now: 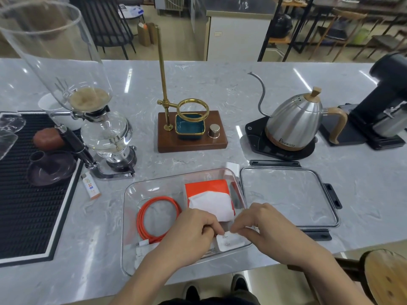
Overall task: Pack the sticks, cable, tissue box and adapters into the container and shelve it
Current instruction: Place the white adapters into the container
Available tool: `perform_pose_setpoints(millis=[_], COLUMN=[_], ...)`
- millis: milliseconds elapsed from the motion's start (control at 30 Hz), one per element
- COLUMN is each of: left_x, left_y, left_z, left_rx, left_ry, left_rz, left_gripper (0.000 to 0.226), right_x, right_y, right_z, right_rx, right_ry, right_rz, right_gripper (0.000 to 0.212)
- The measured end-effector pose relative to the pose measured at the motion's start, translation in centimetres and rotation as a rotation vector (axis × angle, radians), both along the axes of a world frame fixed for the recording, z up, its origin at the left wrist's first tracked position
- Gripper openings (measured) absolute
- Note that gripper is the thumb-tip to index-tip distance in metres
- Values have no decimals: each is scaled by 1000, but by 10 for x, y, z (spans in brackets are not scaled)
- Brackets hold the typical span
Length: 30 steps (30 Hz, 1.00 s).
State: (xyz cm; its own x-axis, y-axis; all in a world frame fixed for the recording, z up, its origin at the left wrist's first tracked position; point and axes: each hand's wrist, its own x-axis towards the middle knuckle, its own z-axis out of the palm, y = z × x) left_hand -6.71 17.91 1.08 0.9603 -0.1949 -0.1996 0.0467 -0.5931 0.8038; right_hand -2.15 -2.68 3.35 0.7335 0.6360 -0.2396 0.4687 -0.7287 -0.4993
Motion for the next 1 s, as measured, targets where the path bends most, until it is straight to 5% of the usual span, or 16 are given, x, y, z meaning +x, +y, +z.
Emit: perform_pose_setpoints(millis=[367, 1000], left_x=[-3, -8], left_y=[-1, 6], left_z=[4, 6], left_rx=[31, 40], left_ry=[-18, -34], left_rz=[33, 4], left_gripper=[40, 39], right_x=[-2, -11], right_y=[-1, -3], right_z=[-4, -1], right_rx=[-4, -4], right_ry=[33, 42], right_rz=[52, -35], right_gripper=[43, 41])
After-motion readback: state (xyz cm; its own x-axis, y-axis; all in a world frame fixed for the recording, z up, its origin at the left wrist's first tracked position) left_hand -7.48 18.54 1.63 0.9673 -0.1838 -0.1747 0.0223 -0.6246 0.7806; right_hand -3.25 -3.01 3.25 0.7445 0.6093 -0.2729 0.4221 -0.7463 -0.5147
